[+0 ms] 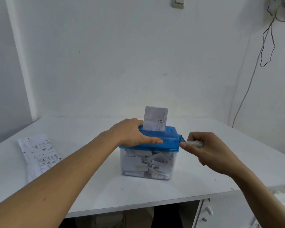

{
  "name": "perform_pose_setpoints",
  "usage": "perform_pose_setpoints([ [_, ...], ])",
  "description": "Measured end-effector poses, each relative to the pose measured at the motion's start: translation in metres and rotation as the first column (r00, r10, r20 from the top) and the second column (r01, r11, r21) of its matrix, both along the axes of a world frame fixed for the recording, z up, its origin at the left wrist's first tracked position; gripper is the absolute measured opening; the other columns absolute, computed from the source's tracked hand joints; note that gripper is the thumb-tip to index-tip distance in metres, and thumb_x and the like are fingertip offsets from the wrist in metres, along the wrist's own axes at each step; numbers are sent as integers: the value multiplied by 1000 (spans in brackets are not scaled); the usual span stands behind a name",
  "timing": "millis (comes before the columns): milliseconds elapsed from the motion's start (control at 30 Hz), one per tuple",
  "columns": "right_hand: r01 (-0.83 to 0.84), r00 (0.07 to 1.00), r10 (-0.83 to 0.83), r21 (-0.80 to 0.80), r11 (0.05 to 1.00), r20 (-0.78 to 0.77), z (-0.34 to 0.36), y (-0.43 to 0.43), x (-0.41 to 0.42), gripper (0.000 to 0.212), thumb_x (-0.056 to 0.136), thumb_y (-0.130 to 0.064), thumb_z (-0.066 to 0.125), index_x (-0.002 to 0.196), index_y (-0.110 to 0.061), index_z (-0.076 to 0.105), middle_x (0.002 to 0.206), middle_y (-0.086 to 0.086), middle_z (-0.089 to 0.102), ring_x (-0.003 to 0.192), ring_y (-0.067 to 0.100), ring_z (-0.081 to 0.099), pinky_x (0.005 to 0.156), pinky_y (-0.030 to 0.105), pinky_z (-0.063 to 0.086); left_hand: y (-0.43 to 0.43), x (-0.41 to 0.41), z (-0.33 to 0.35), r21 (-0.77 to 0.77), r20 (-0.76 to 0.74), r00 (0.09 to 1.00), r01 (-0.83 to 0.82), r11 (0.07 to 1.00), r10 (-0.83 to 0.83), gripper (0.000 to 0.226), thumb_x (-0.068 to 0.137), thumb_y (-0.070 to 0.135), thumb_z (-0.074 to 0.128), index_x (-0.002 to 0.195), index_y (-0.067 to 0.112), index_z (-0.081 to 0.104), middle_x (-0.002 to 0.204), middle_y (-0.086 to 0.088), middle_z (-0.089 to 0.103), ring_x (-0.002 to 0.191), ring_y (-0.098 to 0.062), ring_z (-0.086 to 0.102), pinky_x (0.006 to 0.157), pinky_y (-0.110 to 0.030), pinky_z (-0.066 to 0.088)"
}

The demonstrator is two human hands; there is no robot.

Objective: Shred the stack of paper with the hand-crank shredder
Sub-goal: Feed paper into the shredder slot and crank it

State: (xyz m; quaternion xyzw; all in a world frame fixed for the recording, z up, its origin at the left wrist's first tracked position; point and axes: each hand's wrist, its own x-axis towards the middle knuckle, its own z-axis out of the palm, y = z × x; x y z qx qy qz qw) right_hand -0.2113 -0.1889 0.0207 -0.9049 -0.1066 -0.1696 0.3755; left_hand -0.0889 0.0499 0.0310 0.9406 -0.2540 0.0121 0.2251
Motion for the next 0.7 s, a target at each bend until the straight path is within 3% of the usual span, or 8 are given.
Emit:
perform_pose_setpoints([
  [167,68,997,-72,134,989,22,13,-3,22,52,85,-60,55,73,-11,65,53,-6,52,48,12,50,52,28,47,-1,-1,0,-8,-9,1000,-8,1000,8,107,41,100,59,133,46,57,118,17,62,101,-9,61,92,-38,56],
  [333,154,987,-159,312,937,-9,24,0,74,48,97,-49,56,70,-9,59,58,-1,47,57,15,42,52,28,42,2,-1,1,-39,20,1000,0,999,1,94,55,90,70,136,43,57,124,15,61,106,-12,60,94,-37,55],
  [467,231,973,-221,264,936,-69,7,-5,108,36,101,-41,54,91,-7,62,76,0,60,67,15,50,58,29,46,0,-3,-3,-25,30,999,-12,1000,13,102,54,92,68,141,41,52,125,13,60,107,-14,59,93,-38,56],
  [533,233,971,-238,309,922,-24,-6,0,116,30,102,-37,54,99,-8,60,84,2,63,69,13,52,60,28,48,0,-3,-4,-10,52,998,-18,1000,19,106,53,95,64,144,41,50,127,12,60,108,-15,59,92,-38,57],
  [633,241,941,-319,431,870,116,-23,9,120,34,102,-40,53,89,-9,59,79,2,61,66,11,51,63,24,47,0,-5,-4,14,85,996,-24,1000,23,102,57,96,61,144,42,49,124,12,59,107,-14,58,90,-35,56],
  [700,242,940,-327,485,840,97,-28,9,124,40,102,-43,51,82,-10,57,76,1,58,64,12,49,63,25,46,0,-7,-4,26,102,994,-29,999,26,100,61,95,59,145,42,48,124,10,59,107,-15,57,88,-34,55],
])
